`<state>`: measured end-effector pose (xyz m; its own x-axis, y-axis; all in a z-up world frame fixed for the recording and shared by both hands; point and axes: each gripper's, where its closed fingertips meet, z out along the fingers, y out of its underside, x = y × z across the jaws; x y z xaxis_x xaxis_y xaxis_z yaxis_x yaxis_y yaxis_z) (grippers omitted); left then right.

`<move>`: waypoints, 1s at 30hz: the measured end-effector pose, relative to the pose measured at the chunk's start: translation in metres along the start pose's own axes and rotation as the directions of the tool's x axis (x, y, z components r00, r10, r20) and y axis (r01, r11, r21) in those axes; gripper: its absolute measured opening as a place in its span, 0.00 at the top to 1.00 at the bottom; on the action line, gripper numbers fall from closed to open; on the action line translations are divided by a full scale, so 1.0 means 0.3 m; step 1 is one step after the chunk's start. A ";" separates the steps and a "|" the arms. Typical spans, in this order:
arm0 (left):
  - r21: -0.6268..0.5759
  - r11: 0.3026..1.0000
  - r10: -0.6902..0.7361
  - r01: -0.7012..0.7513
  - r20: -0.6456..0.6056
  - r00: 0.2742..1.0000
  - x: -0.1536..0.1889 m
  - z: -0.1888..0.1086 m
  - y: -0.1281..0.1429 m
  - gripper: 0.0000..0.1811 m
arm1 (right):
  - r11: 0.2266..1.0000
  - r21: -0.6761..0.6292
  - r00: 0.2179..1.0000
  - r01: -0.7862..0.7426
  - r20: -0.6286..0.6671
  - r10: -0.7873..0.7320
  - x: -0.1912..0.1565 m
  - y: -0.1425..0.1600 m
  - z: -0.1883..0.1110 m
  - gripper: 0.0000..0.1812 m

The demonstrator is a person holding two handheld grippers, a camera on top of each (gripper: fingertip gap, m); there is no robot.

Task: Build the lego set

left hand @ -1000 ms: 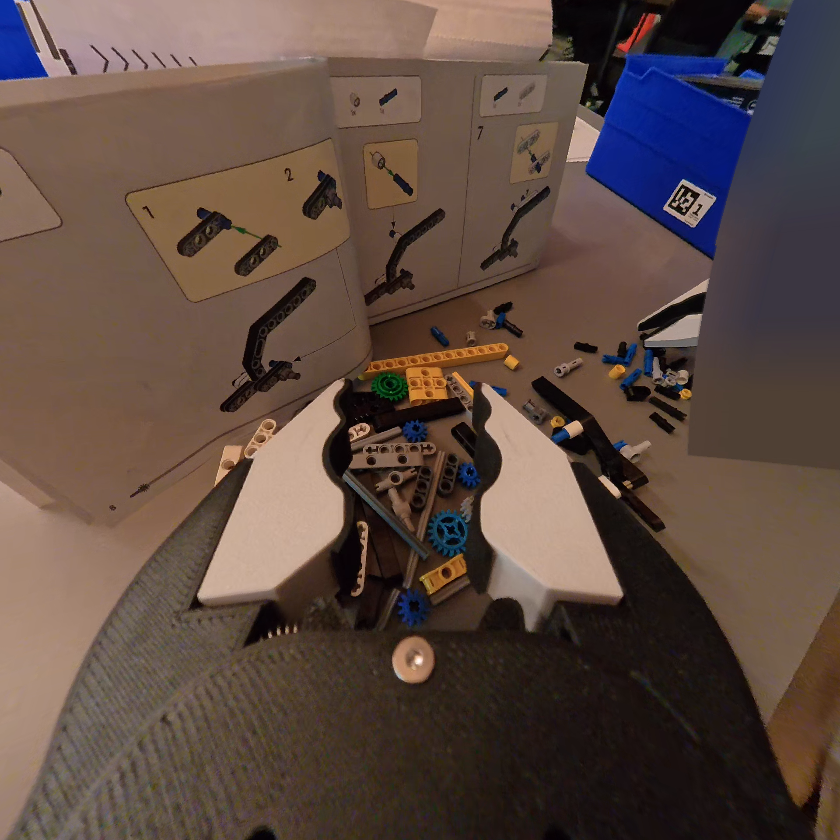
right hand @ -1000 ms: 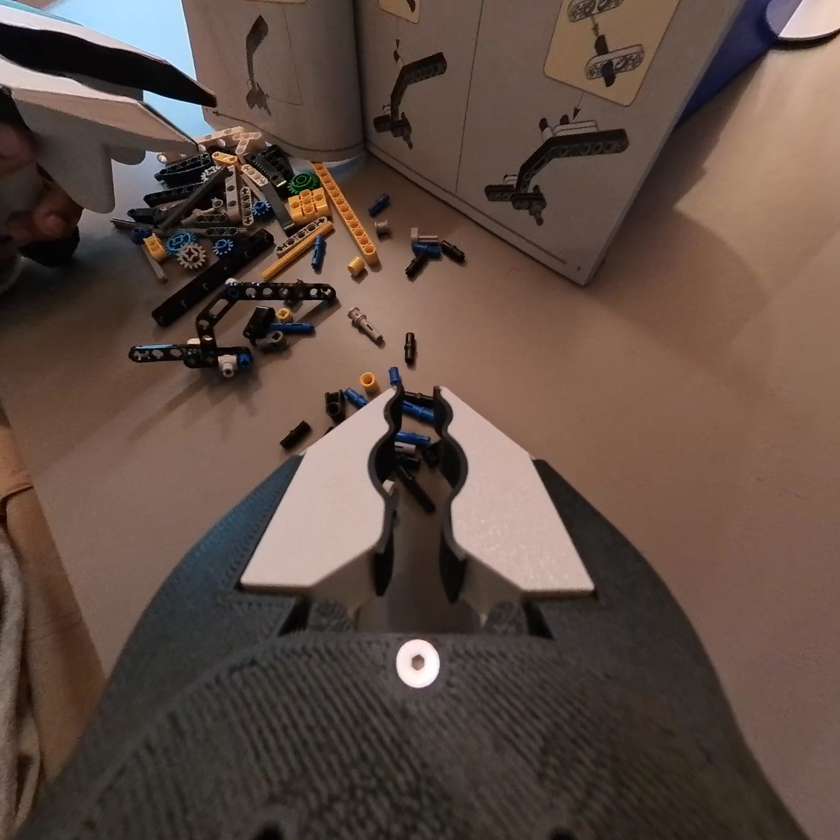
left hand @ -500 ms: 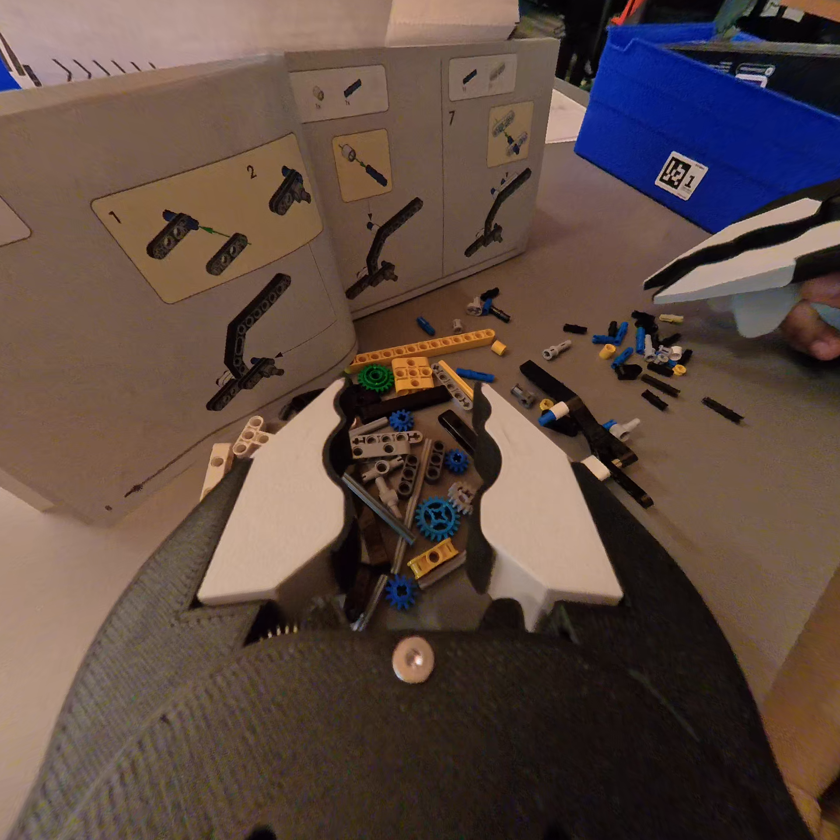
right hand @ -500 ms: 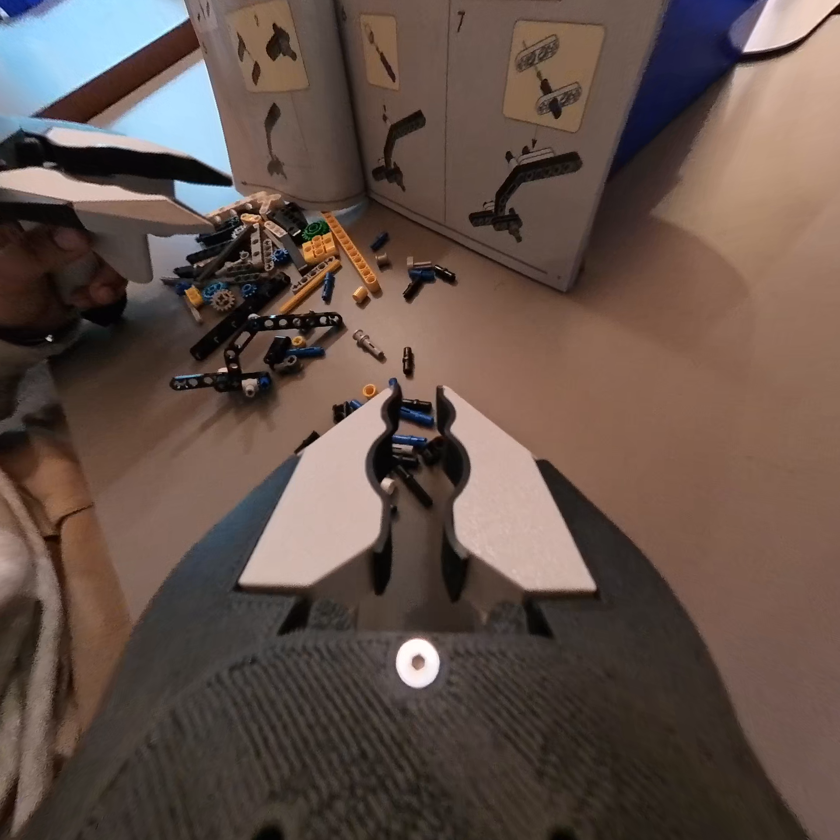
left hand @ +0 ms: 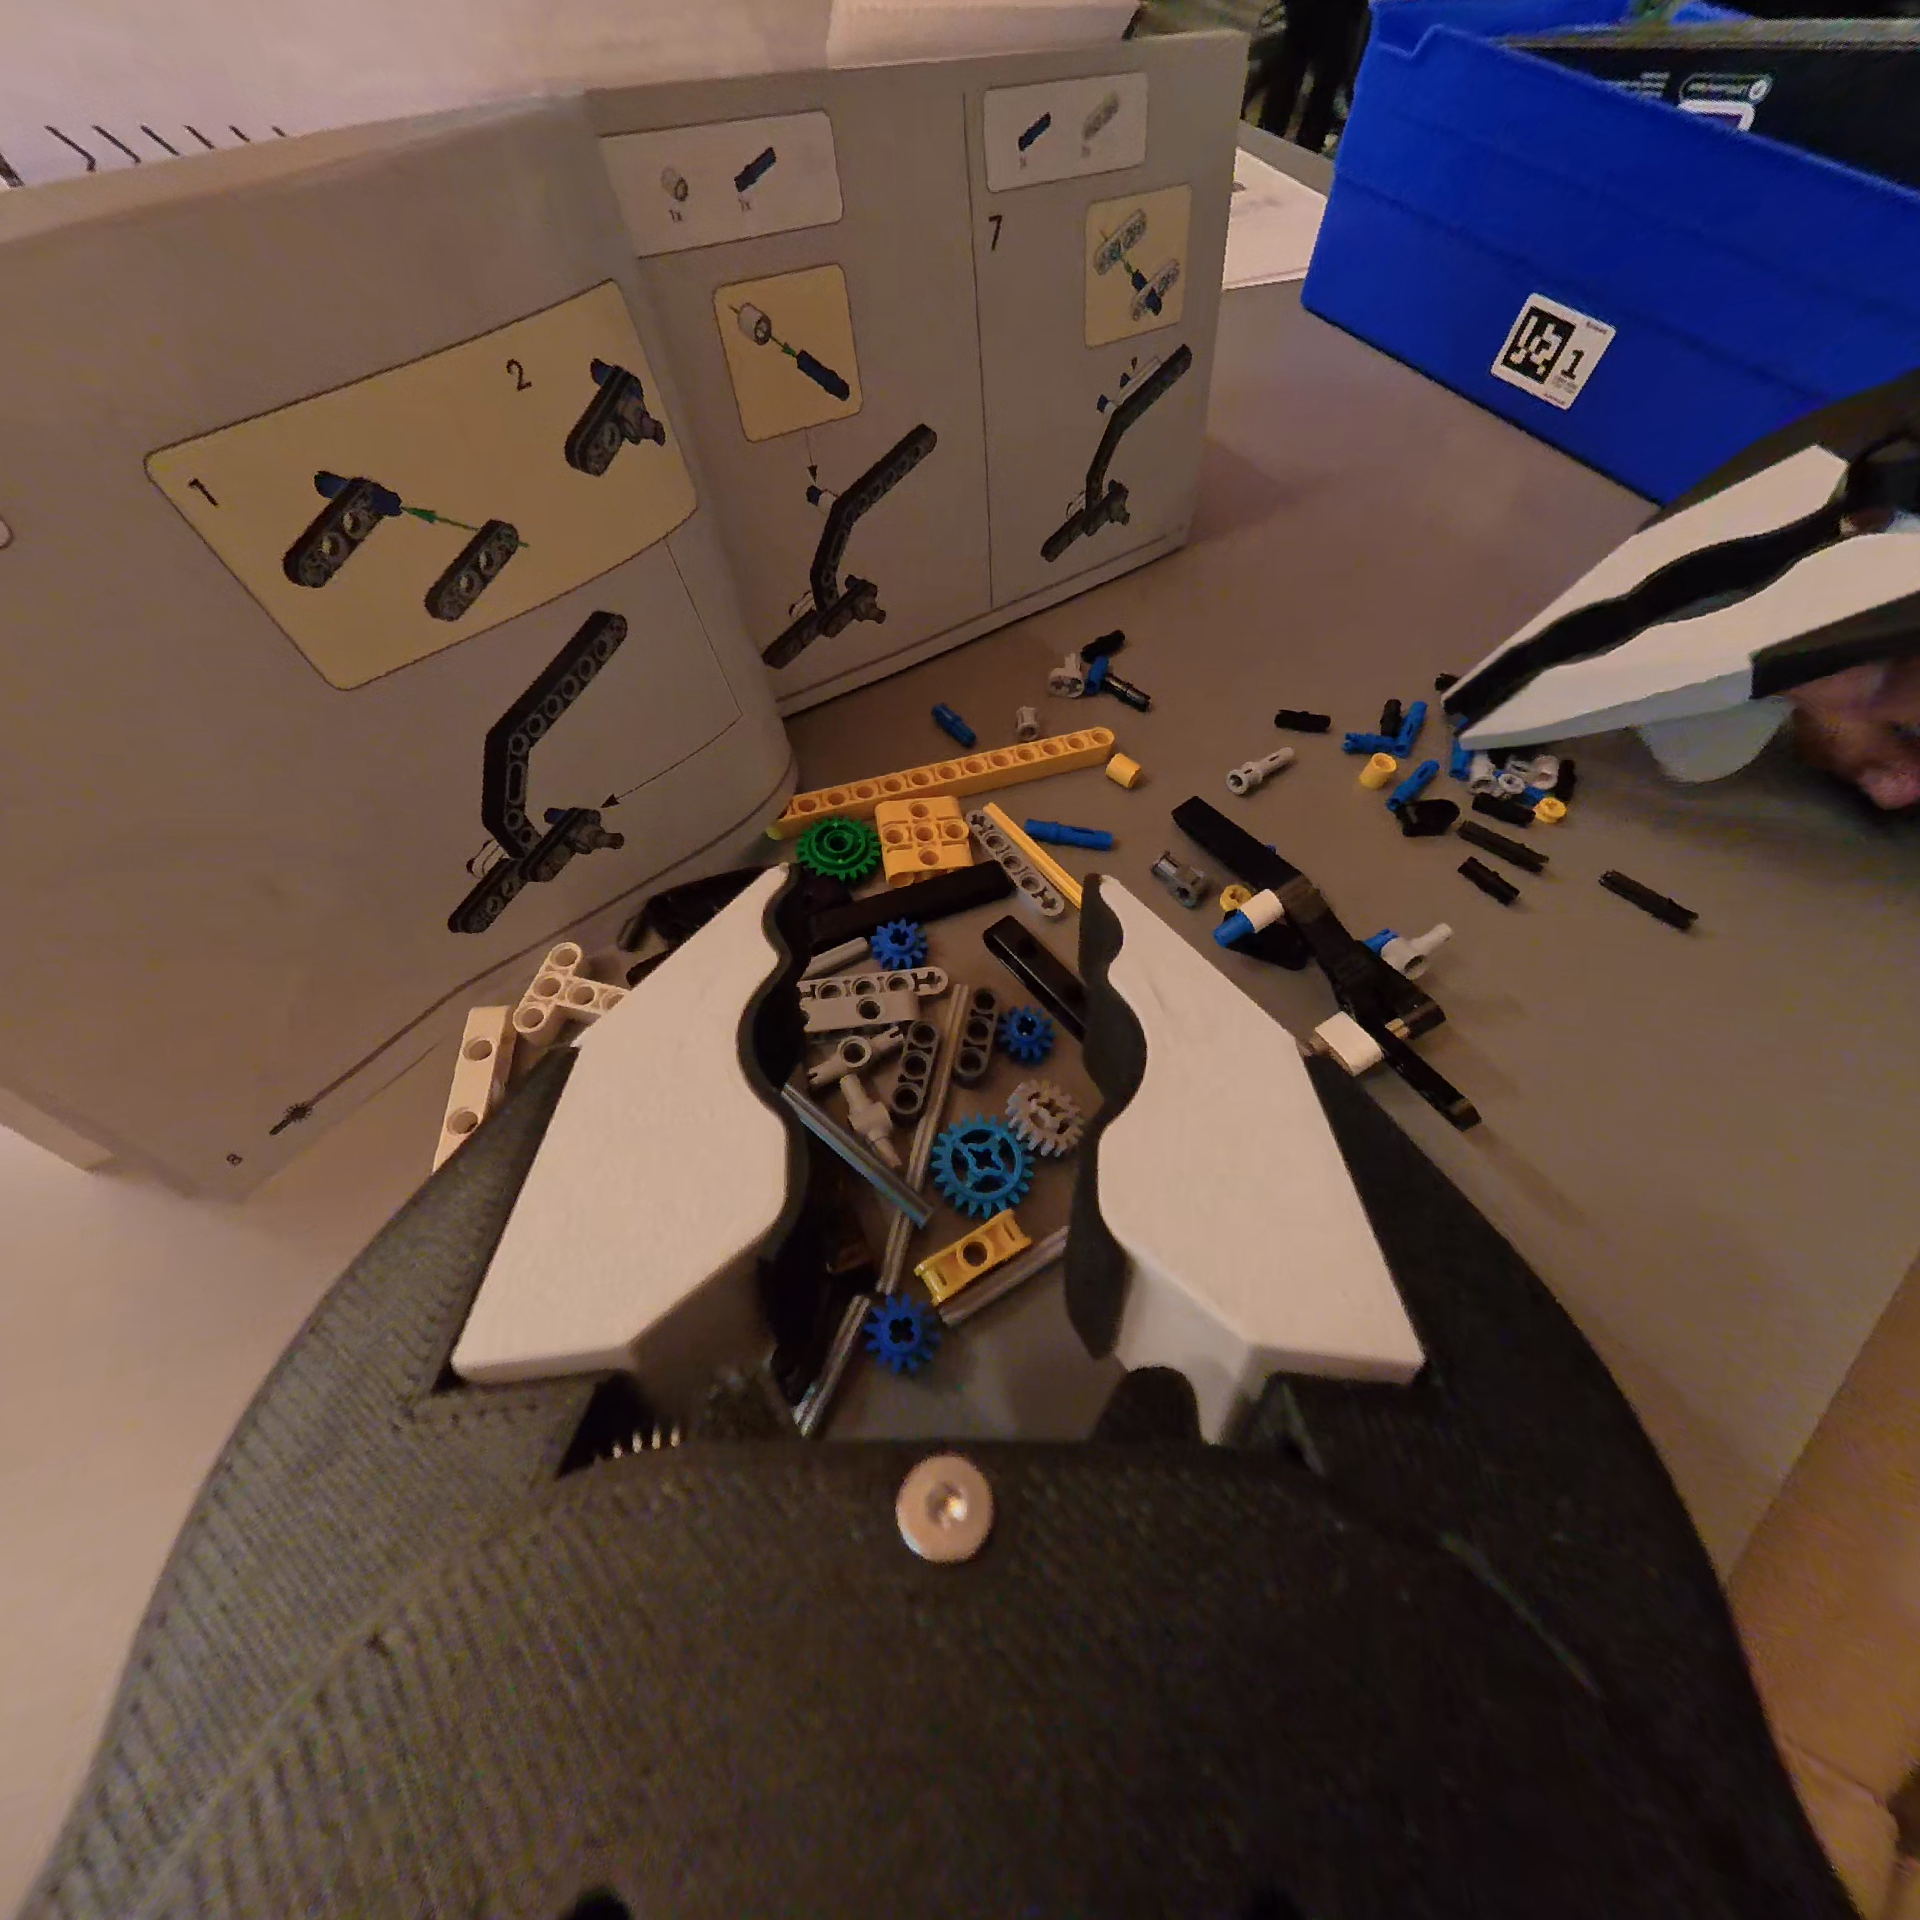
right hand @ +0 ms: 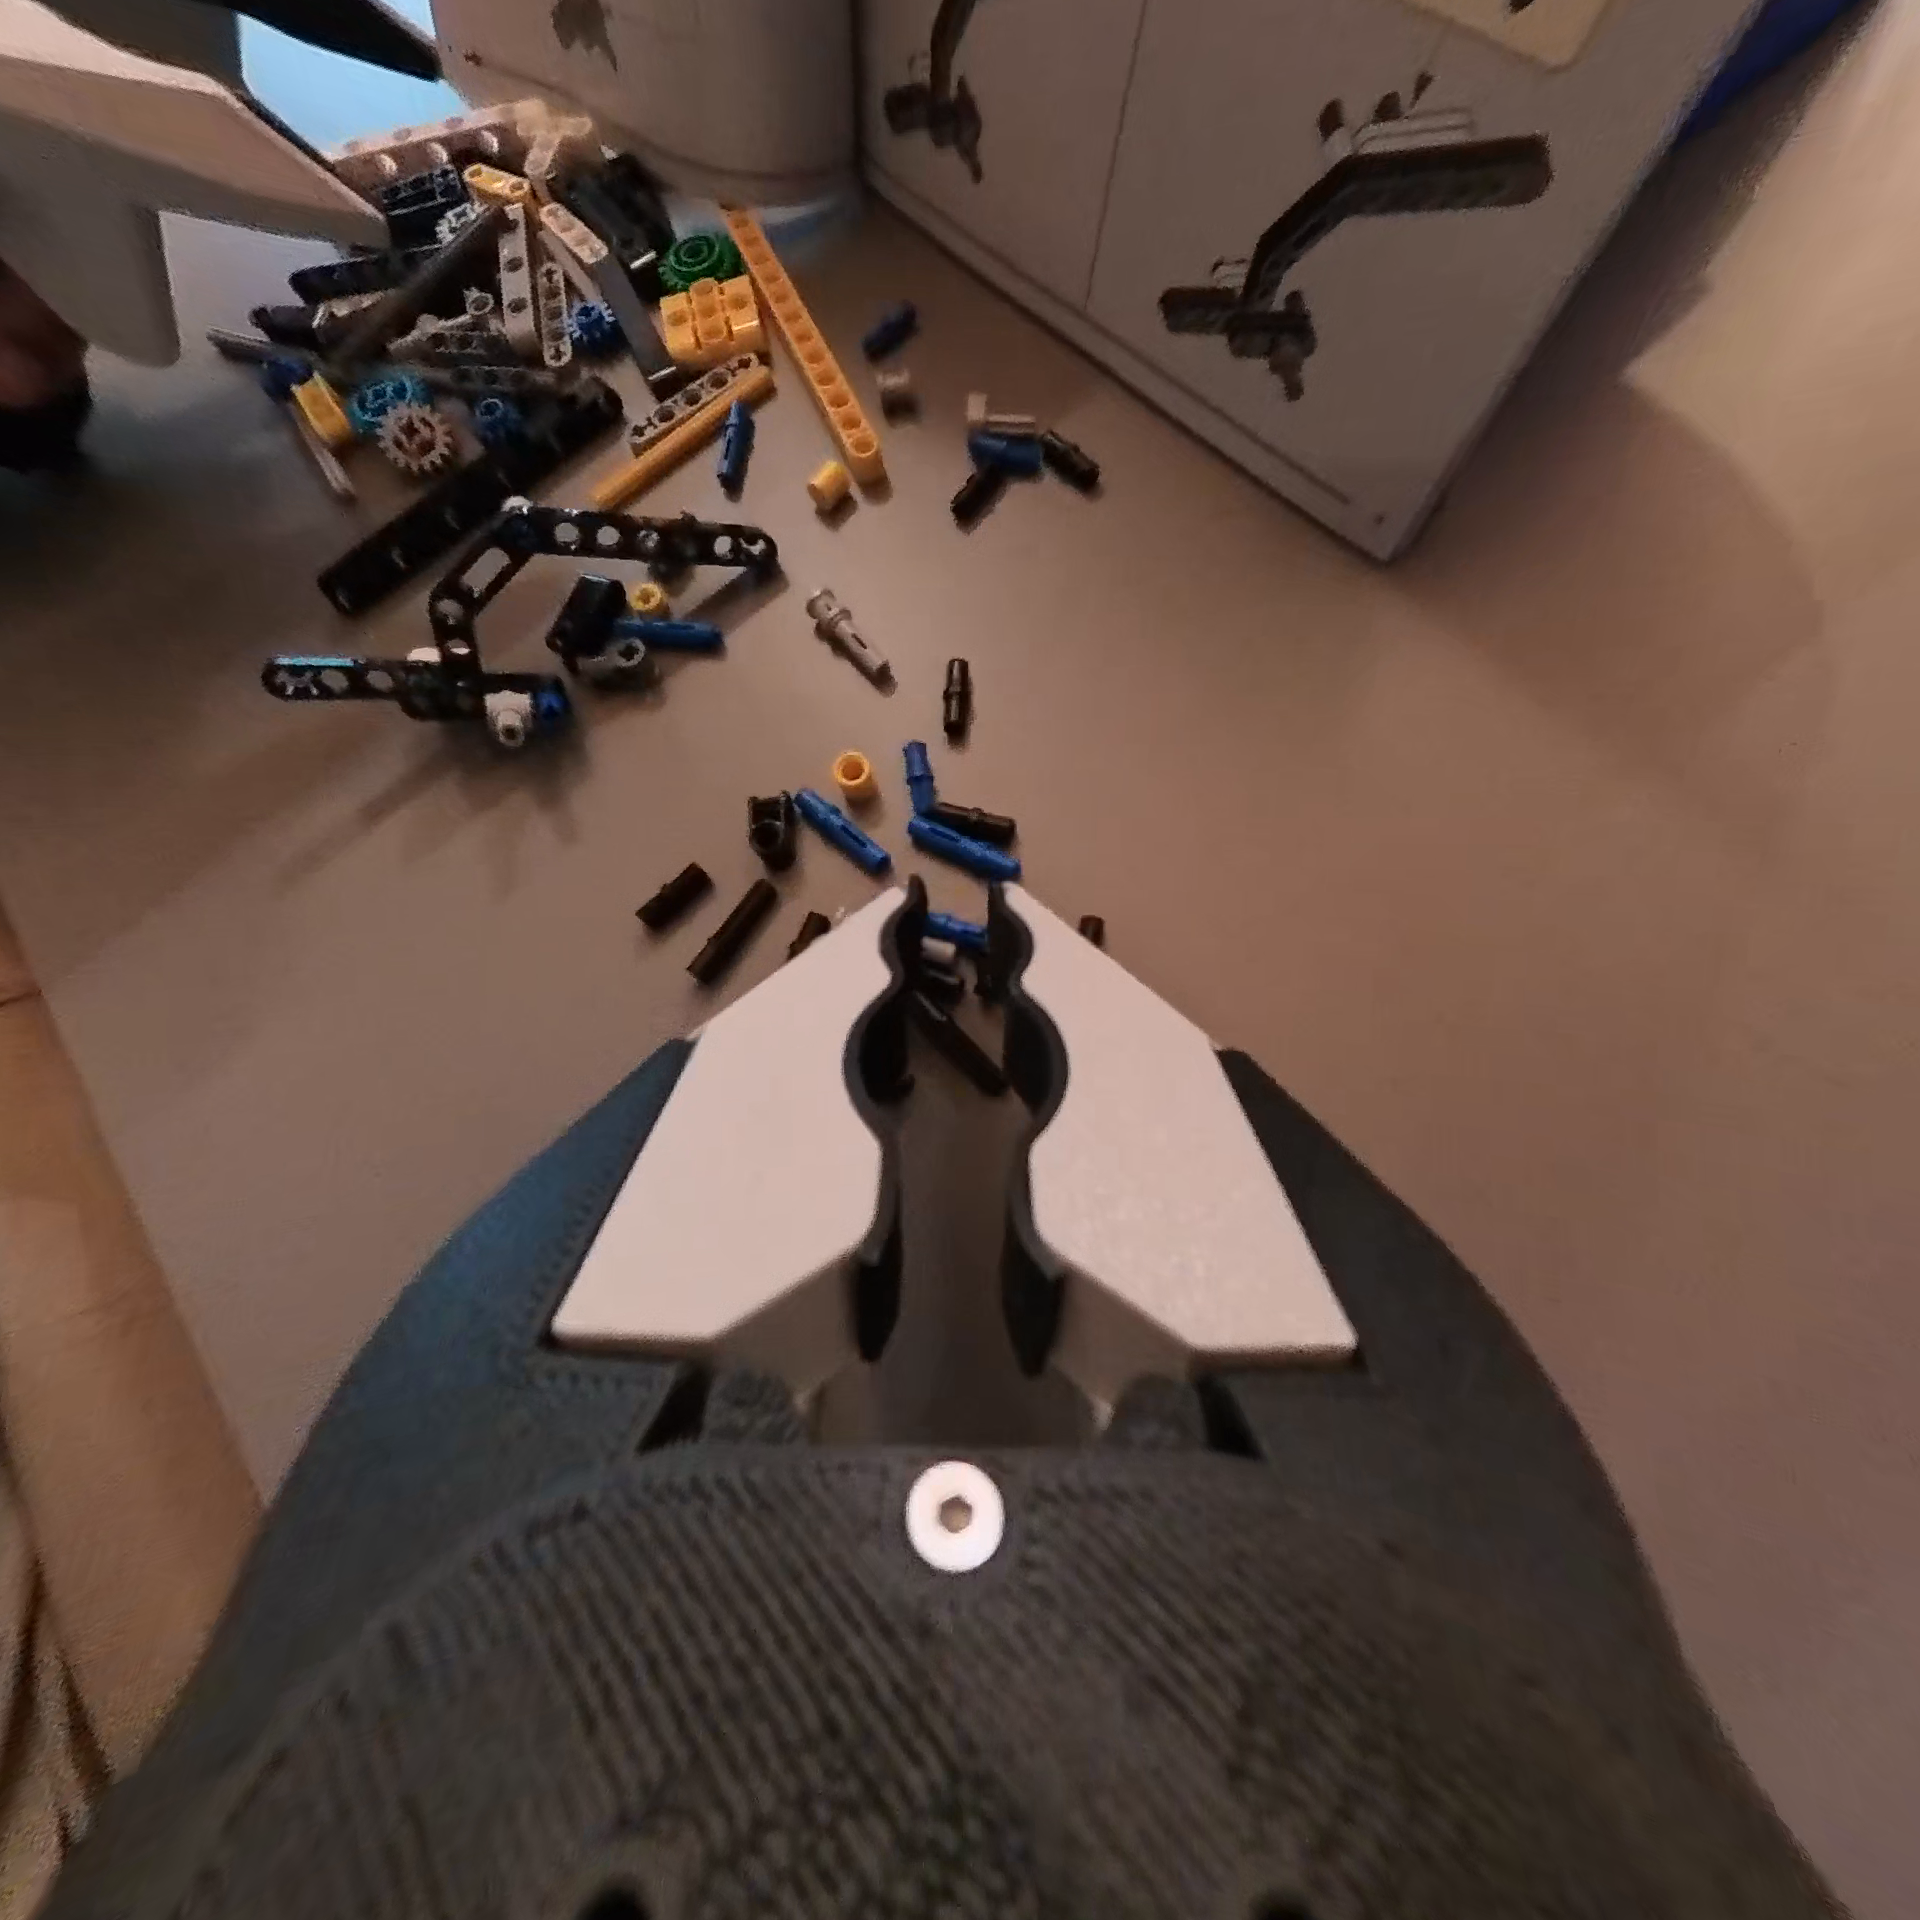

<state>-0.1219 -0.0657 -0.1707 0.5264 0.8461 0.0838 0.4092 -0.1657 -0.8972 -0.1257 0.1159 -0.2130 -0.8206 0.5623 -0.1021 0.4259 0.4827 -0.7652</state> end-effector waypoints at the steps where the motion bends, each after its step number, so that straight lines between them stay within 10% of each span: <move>1: -0.001 1.000 0.000 0.000 -0.001 1.000 0.001 0.000 0.001 0.71 | 1.000 -0.004 1.000 0.004 0.008 -0.004 -0.004 0.004 -0.001 0.94; 30: -0.025 0.999 0.024 -0.024 0.000 1.000 0.010 0.008 0.010 0.72 | 0.991 -0.019 0.991 0.130 -0.009 -0.131 -0.026 0.014 -0.002 0.90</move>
<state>-0.1209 -0.0624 -0.1743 0.5361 0.8419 0.0620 0.4146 -0.1986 -0.8881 -0.1172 0.1140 -0.2149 -0.8659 0.5003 0.0043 0.3222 0.5643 -0.7601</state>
